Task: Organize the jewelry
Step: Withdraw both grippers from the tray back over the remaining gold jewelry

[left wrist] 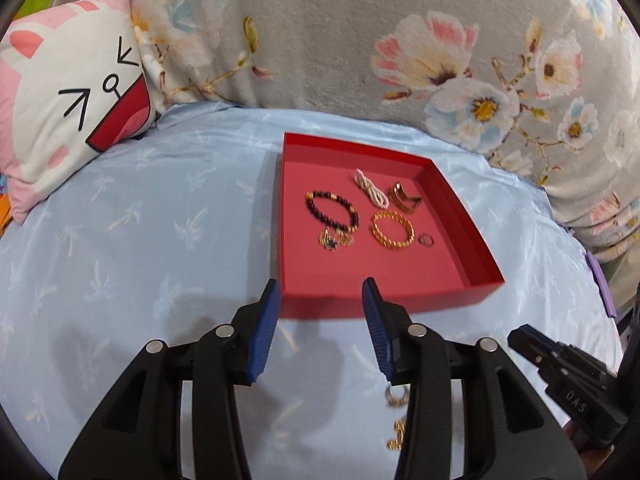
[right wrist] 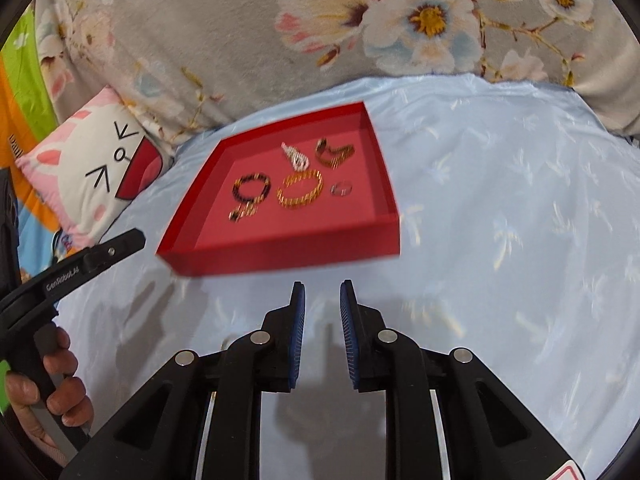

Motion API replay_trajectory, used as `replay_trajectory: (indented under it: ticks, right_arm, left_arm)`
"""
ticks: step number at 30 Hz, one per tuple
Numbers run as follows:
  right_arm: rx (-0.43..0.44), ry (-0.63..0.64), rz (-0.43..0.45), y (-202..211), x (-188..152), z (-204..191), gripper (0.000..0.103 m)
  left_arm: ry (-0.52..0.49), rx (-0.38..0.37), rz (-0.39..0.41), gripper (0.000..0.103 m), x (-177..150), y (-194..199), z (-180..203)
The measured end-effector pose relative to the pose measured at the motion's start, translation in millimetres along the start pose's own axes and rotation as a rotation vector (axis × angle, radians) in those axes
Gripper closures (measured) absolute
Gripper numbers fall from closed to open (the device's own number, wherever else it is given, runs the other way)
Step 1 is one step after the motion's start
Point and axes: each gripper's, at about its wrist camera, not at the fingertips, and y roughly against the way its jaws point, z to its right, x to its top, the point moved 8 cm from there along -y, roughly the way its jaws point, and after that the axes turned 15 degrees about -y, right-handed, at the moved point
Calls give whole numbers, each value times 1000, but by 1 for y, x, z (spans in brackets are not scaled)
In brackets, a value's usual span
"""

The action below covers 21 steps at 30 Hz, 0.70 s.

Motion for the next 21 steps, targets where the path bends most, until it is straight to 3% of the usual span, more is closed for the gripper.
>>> replay_trajectory:
  ticks: [10,21]
  right_arm:
    - [-2,-13,-80,16,-69,5,85]
    - [14,43,-120,25,-109,-9,85]
  left_arm:
    - [-24,-29,-63,62,-58,16,21]
    - [-24,-38,-120,62,-96,22,26]
